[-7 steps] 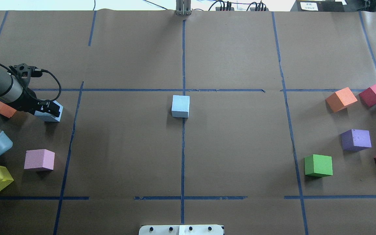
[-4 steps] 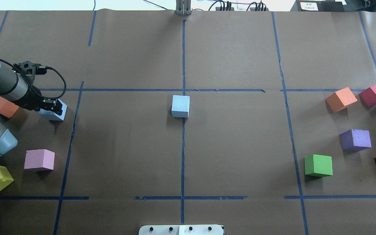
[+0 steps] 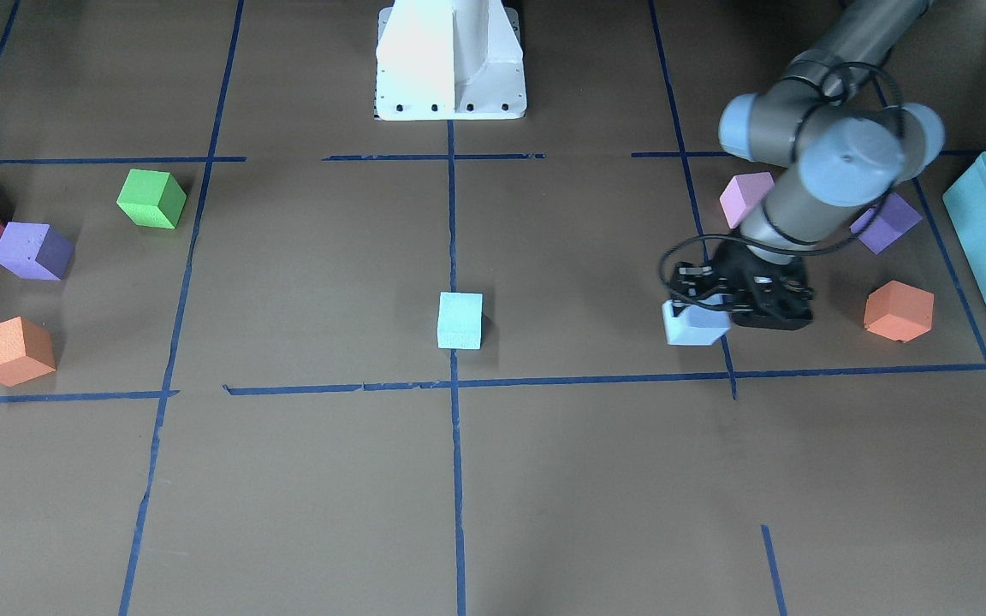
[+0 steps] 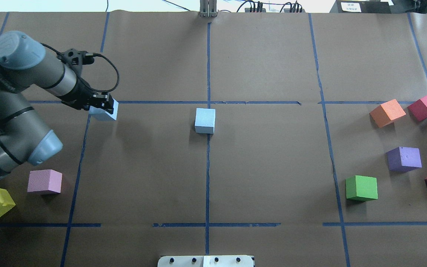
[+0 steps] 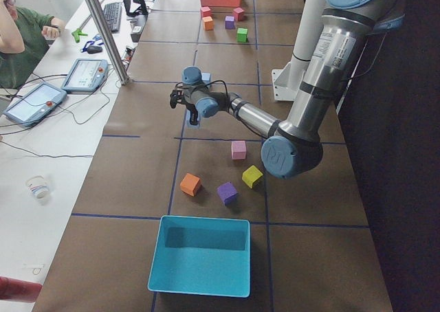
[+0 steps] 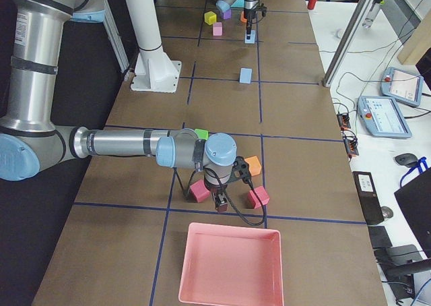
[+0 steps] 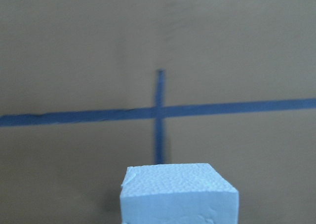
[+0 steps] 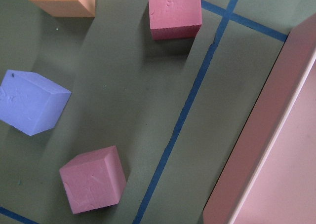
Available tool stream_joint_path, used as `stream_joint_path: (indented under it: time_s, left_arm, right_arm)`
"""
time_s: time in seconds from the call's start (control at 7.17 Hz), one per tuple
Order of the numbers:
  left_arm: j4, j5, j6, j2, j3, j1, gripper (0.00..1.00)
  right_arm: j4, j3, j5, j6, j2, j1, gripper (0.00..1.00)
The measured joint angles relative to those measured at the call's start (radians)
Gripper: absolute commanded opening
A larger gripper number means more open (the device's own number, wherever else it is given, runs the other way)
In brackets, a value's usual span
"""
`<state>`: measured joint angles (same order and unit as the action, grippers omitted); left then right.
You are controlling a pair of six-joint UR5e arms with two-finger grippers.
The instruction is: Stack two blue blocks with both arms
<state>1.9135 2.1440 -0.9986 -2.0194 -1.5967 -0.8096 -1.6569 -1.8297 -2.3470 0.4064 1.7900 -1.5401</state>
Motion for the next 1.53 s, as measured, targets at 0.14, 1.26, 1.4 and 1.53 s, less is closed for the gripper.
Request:
stream_joint_path:
  time_s: [0.14,1.26,1.4,1.53]
  left_arm:
    - [-0.110,-0.048,-0.024,-0.111,0.006,0.053,0.25]
    - [-0.347,-0.194,-0.042,-0.548,0.264,0.203,0.32]
    - [-0.337,-0.194,-0.041,-0.546,0.271,0.211,0.43]
    - [-0.330,-0.194,-0.042,-0.545,0.274,0.216,0.66]
  right_arm:
    - [0.000,0.000,0.000,0.000,0.000,0.000,1.00]
    - [0.000,0.000,0.000,0.000,0.000,0.000,1.00]
    - [0.000,0.000,0.000,0.000,0.000,0.000,1.00]
    - [0.000,0.000,0.000,0.000,0.000,0.000,1.00]
